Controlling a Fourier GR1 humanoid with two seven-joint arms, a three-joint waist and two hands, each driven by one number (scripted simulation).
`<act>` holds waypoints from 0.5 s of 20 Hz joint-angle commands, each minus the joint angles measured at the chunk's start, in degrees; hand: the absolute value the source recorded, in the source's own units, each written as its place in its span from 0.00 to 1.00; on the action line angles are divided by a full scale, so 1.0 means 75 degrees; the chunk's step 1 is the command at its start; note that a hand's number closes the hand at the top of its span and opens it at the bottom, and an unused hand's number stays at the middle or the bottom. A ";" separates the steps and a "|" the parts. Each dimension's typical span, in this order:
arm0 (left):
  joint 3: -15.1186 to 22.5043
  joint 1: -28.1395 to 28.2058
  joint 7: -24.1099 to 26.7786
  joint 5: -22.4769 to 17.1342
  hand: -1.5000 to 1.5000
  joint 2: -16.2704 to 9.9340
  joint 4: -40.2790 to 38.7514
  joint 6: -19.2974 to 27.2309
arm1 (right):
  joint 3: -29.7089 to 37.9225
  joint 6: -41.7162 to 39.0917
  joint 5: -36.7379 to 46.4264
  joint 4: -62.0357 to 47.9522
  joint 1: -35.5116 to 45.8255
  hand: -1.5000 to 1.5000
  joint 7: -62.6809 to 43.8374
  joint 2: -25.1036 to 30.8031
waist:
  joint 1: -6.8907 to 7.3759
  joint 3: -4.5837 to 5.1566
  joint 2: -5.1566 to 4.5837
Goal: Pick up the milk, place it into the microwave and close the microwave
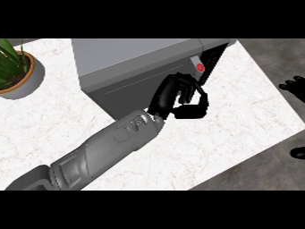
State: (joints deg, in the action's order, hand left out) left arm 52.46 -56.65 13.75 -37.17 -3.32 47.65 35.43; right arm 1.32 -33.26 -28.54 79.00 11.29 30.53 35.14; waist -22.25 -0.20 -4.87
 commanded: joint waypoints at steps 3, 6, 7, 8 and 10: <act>-0.0024 -0.0737 0.0072 -0.0081 1.00 0.0421 -0.0217 -0.0052 | -0.0578 -0.1108 0.0119 0.0763 0.0434 1.00 0.0182 0.0319 | -0.0120 -0.0009 0.0010; 0.0045 -0.0813 0.0089 -0.0127 1.00 0.0422 -0.0304 -0.0025 | -0.0789 -0.1136 0.0116 0.1081 0.0499 1.00 0.0045 0.0308 | -0.0185 -0.0024 0.0000; -0.0021 -0.0769 0.0071 -0.0212 1.00 0.0422 -0.0337 0.0032 | -0.0839 -0.1181 0.0090 0.1224 0.0480 1.00 0.0024 0.0332 | -0.0271 -0.0022 0.0005; -0.0016 -0.0844 0.0062 -0.0242 1.00 0.0422 -0.0304 0.0031 | -0.0903 -0.1231 0.0048 0.1287 0.0463 1.00 -0.0055 0.0365 | -0.0323 -0.0024 0.0012; 0.0011 -0.0899 0.0116 -0.0251 1.00 0.0422 -0.0400 0.0061 | -0.1041 -0.1192 -0.0001 0.1520 0.0513 1.00 -0.0140 0.0288 | -0.0328 -0.0022 0.0006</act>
State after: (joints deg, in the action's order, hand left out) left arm 53.04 -57.77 14.32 -39.13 -3.14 46.18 36.85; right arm -4.69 -37.45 -28.21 88.20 14.31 26.95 37.41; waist -23.46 -0.27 -4.67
